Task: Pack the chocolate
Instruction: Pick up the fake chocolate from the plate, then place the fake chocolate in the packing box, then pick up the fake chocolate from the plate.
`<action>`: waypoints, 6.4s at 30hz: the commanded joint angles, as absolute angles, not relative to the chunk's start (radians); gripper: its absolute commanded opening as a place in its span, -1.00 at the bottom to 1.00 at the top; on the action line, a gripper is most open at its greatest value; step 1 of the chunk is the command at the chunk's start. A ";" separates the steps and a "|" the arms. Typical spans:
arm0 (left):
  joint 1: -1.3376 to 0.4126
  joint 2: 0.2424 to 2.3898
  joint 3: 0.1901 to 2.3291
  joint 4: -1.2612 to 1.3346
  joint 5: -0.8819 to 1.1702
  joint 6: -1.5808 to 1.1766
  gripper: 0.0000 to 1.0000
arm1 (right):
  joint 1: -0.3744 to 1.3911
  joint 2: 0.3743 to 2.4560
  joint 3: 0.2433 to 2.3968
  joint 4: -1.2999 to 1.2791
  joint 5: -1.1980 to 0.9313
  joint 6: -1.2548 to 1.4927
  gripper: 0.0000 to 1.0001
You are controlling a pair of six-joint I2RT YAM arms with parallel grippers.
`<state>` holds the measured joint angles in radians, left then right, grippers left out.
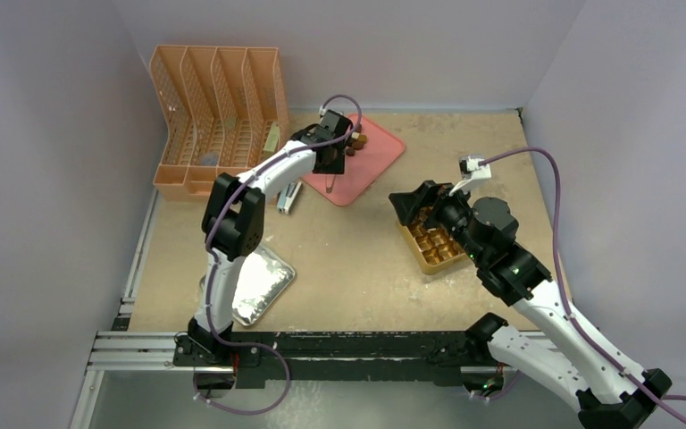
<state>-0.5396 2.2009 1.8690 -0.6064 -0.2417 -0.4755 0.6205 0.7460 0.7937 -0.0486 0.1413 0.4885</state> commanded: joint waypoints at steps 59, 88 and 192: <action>-0.887 1.732 1.610 -0.662 0.153 -0.433 -0.44 | 0.618 0.584 0.892 -0.187 0.308 0.379 0.96; -0.928 1.842 1.655 -0.703 0.173 -0.397 -0.26 | 0.618 0.586 0.870 -0.173 0.312 0.370 0.97; -0.431 2.152 1.948 -0.741 -0.143 -0.426 -0.47 | 0.618 0.603 0.836 -0.118 0.284 0.367 0.98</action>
<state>-0.4385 2.2074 1.9415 -0.7685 -0.1562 -0.4267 0.6205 0.6086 0.8421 -0.1738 0.2893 0.3729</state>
